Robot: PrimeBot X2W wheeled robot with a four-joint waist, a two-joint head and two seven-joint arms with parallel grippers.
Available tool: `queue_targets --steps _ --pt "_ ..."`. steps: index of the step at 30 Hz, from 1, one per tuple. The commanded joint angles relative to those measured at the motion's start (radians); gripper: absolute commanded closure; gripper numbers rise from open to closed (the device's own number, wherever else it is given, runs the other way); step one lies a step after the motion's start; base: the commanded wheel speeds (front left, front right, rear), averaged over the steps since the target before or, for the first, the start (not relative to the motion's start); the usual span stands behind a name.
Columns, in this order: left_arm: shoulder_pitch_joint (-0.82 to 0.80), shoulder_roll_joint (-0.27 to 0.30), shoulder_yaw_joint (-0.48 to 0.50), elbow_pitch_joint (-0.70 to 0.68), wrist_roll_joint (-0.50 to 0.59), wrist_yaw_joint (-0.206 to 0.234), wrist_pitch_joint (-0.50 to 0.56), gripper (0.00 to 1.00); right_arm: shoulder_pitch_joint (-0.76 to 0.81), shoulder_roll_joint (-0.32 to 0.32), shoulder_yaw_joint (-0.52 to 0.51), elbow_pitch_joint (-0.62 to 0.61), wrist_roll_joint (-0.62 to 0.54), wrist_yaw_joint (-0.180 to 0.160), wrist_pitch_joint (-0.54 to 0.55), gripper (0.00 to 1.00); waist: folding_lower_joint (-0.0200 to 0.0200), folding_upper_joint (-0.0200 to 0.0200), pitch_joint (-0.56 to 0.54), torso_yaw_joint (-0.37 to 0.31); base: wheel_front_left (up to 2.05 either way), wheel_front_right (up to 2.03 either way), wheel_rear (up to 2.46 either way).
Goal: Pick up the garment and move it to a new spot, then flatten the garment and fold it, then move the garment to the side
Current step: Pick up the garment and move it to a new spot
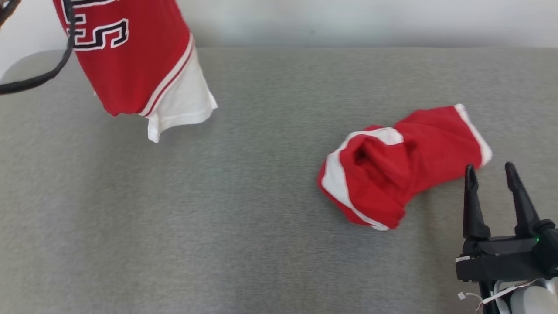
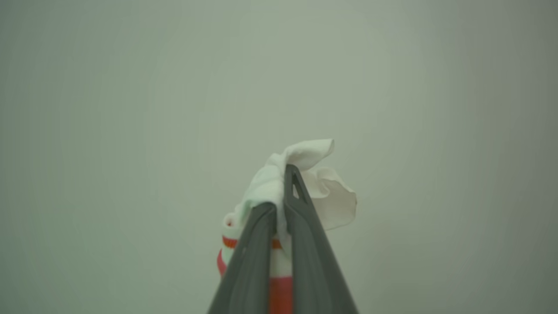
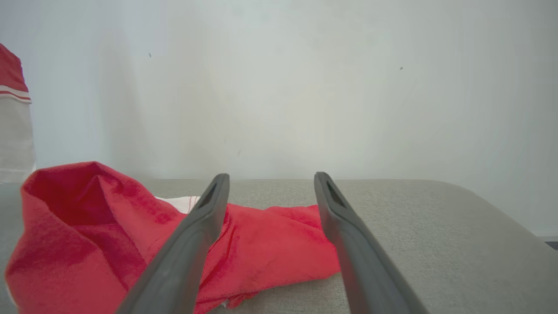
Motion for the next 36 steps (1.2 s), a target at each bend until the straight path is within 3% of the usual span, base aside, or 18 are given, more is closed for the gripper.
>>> queue_targets --steps 1,10,14,19,28,36 --pt "0.023 0.012 0.004 -0.006 -0.003 0.007 -0.007 1.00 0.004 -0.011 0.003 -0.015 -0.006 -0.002 0.000 0.00 0.0000 0.0001 0.040 0.106 0.00 0.00 0.00" --pt "0.124 0.117 0.046 -0.043 -0.033 0.048 -0.030 1.00 0.009 -0.064 0.014 -0.155 -0.027 -0.002 0.050 0.00 0.0000 0.0001 0.095 0.225 0.00 0.00 0.00" --pt "0.171 0.174 0.058 -0.067 -0.027 0.072 -0.039 1.00 0.018 -0.082 0.018 -0.208 -0.028 -0.002 0.080 0.00 0.0000 0.0001 0.104 0.248 0.00 0.00 0.00" --pt "0.267 0.190 0.063 -0.107 -0.055 0.093 -0.035 1.00 0.034 -0.103 0.009 -0.262 -0.028 -0.002 0.116 0.00 0.0000 0.0001 0.110 0.258 0.00 0.00 0.00" --pt "0.390 0.169 0.049 -0.095 -0.077 0.106 -0.029 1.00 0.019 -0.120 0.023 -0.315 -0.029 -0.002 0.147 0.00 0.0000 0.0001 0.139 0.215 0.00 0.00 0.00" --pt "0.576 0.176 0.080 0.054 -0.149 0.087 -0.048 1.00 0.024 -0.125 0.005 -0.343 -0.039 -0.002 0.157 0.00 0.0000 0.0001 0.167 0.131 0.00 0.00 0.00"
